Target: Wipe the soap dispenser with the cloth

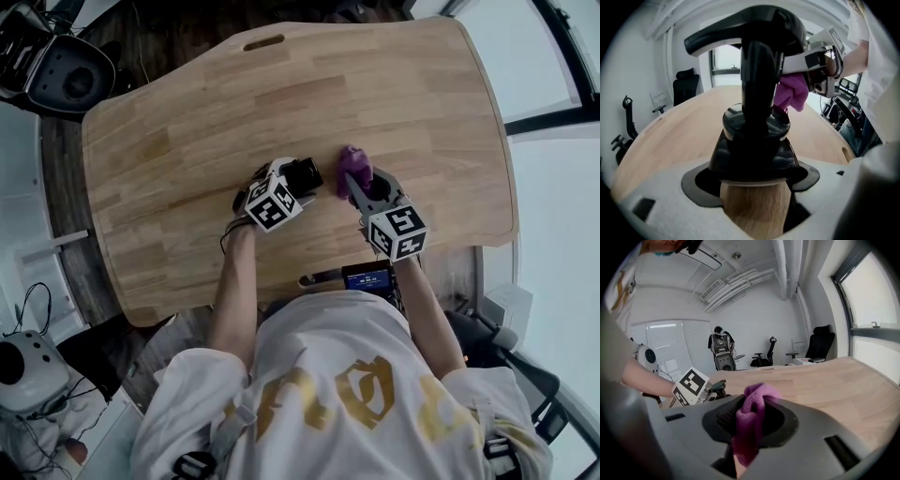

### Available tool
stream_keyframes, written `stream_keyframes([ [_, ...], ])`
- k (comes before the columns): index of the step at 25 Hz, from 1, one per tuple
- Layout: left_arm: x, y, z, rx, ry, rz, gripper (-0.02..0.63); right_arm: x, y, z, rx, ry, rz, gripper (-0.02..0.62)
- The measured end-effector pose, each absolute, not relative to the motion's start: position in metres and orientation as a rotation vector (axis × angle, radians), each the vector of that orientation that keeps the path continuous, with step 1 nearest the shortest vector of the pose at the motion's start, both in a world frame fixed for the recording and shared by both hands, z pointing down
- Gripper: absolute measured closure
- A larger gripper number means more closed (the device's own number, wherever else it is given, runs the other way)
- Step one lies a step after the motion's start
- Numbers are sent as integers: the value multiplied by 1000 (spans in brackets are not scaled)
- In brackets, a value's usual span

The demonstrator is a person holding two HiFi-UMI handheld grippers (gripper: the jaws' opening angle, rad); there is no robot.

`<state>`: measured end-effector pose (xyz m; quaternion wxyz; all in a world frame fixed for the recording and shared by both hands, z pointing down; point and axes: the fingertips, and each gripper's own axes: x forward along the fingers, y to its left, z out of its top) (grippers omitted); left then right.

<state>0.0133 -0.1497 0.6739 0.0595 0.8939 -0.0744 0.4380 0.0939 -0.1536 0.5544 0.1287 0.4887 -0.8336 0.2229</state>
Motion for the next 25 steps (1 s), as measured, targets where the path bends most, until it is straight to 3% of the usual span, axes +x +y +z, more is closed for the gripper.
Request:
stream_keyframes([
  [8, -13, -144, 648, 2639, -359, 1284, 236, 86, -138, 539, 1385, -2473, 610, 518],
  [13, -20, -144, 610, 2645, -538, 1033, 238, 85, -141, 528, 1427, -2477, 600, 518],
  [22, -25, -153, 497, 2652, -867, 311, 247, 64, -135, 498, 1451, -2453, 413, 518],
  [23, -28, -154, 488, 2639, -905, 243, 259, 64, -133, 496, 1458, -2449, 408, 518],
  [25, -39, -155, 471, 2622, -1008, 156, 399, 65, -129, 491, 1476, -2442, 396, 518],
])
